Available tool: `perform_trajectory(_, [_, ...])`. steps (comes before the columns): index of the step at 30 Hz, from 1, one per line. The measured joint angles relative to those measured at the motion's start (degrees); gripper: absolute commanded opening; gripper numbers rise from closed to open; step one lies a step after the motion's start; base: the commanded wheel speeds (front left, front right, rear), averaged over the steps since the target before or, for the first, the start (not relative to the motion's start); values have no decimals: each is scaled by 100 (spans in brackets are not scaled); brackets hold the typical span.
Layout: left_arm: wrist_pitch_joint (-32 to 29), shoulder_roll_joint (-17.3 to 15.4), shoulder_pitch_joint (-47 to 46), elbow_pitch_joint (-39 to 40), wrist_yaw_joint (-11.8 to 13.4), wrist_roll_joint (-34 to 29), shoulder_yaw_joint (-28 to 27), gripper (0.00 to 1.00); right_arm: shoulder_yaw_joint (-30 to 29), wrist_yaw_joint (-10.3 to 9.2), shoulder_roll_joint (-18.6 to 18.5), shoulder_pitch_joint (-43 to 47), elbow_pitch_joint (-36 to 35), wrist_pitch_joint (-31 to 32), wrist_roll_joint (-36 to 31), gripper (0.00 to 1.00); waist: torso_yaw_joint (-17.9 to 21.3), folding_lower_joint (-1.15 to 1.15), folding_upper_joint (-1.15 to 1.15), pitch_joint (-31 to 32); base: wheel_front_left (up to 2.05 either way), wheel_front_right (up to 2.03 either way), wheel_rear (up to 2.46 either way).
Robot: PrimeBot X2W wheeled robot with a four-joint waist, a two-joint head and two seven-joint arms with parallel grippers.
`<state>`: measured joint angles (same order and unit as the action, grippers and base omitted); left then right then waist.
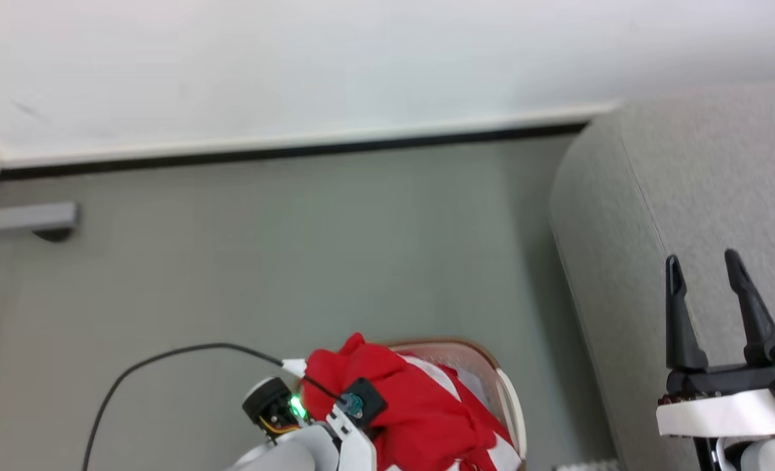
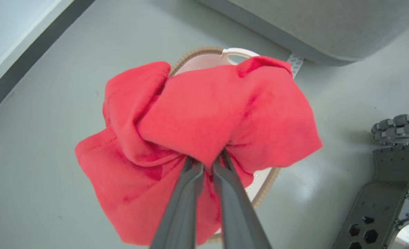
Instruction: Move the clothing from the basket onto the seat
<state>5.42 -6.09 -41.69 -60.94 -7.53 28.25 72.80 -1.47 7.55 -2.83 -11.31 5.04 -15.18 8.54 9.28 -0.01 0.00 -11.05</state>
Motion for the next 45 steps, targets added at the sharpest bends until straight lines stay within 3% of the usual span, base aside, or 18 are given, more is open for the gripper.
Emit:
perform_trajectory(13, [857,31,188,487,1,937,-735,0,75,0,-7,448,127,0,-91,100,-595,0,0,924,0,0,0])
perform_trajectory(20, [956,-275,-6,1380,153,1205,-1380,0,332,0,-8,545,216,0,13,100,-733,0,0,1186,0,0,0])
perform_trajectory(29, [950,-738,-136,2815,353,1328,-1919,0,684,0,-3,563,322,0,196,100,-733,1,0,1304,0,0,0])
perform_trajectory(45, [107,-1236,-727,4593,832,1685,-2432,0,1116,0,-1,581,439,0,323,100,-874,1,0,1381,0,0,0])
